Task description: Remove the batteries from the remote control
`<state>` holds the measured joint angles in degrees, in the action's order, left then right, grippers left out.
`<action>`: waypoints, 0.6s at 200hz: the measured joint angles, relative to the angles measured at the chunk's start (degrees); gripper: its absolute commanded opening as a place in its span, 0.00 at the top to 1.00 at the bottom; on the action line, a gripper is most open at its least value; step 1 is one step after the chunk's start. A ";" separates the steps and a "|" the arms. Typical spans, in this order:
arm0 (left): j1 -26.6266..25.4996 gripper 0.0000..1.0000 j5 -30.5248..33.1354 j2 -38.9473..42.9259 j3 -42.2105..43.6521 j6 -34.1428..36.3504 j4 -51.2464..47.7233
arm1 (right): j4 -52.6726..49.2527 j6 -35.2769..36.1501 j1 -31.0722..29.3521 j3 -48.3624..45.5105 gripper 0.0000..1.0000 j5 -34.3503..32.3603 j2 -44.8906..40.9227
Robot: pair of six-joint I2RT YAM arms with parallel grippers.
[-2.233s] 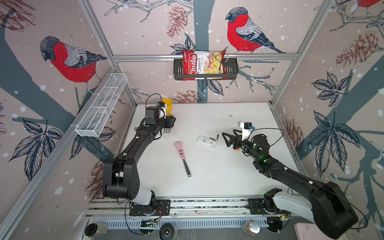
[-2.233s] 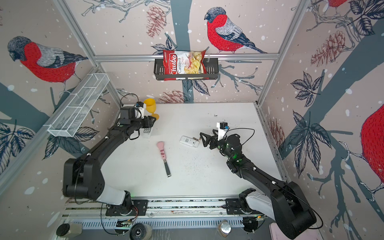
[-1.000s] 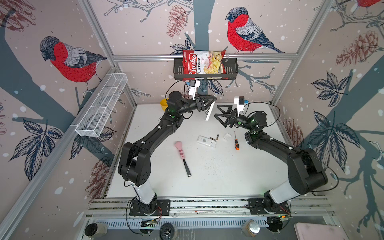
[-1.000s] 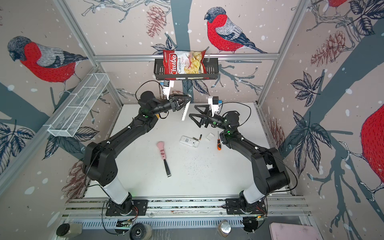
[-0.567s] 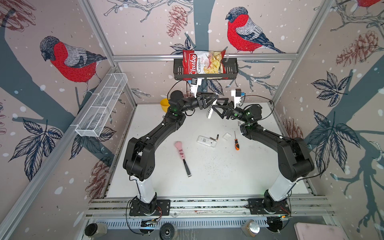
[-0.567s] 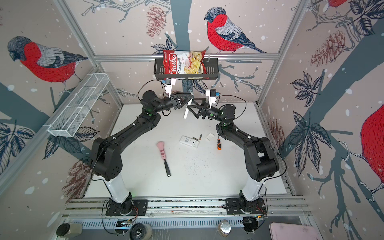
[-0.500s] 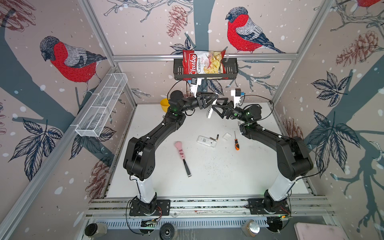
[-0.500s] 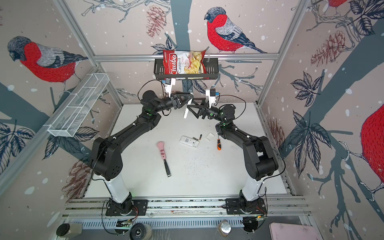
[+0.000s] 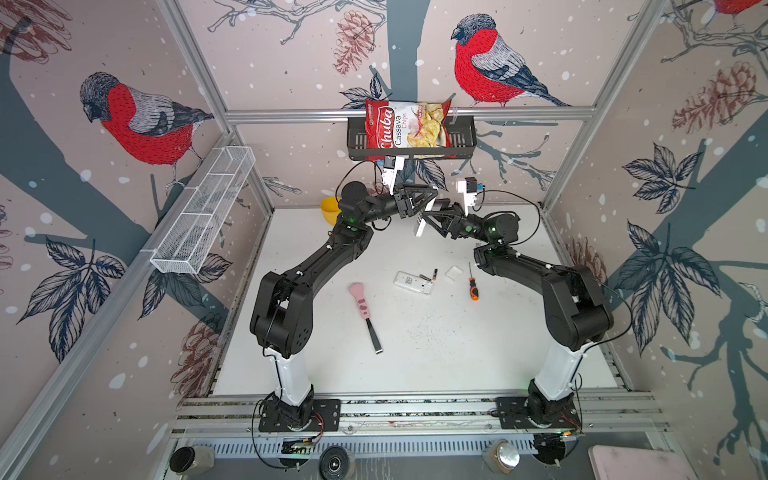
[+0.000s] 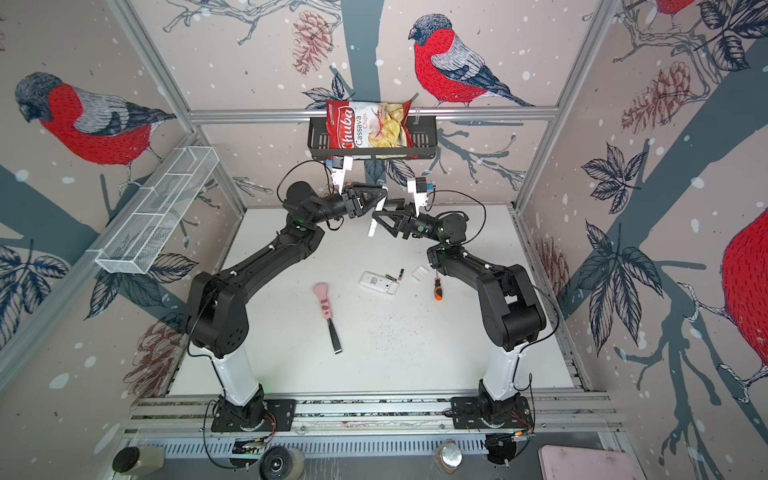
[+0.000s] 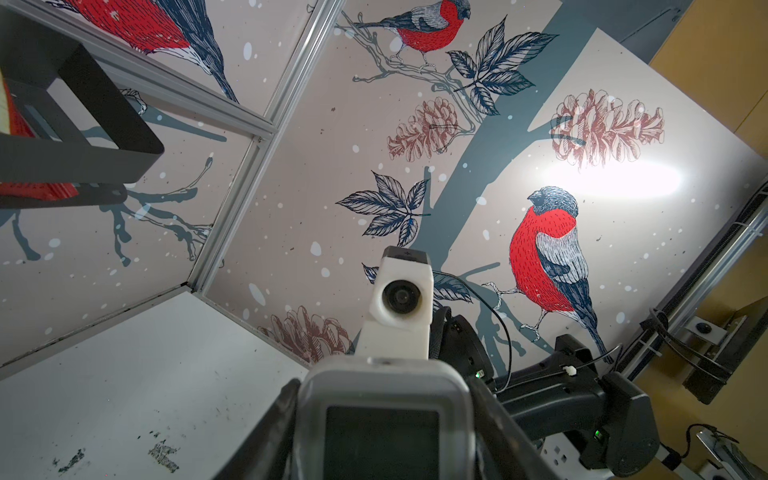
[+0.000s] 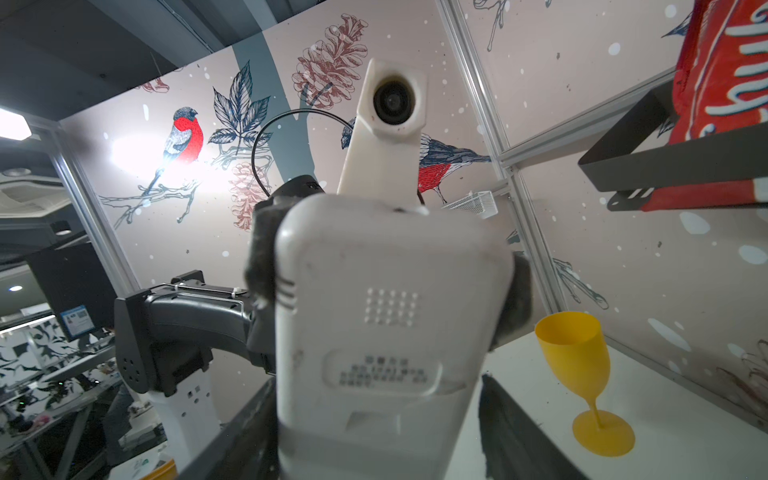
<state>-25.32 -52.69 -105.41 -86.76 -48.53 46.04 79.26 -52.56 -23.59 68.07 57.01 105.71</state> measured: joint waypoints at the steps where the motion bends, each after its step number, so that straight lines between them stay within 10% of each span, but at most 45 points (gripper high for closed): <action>1: 0.00 0.57 0.02 0.00 0.02 0.02 0.00 | 0.02 0.00 0.00 0.02 0.37 0.04 0.00; 84: 0.04 0.54 0.15 0.72 1.64 1.38 1.11 | -5.18 0.70 0.22 -0.81 0.72 1.05 -2.47; 120: 0.09 0.02 0.44 0.85 3.04 0.72 2.51 | -8.26 3.17 0.37 -1.18 0.76 1.20 -3.61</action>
<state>-25.23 -52.25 -104.55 -83.72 -47.81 48.56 71.00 -49.39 -23.22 66.89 58.22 102.10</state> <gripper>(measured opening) 0.768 0.565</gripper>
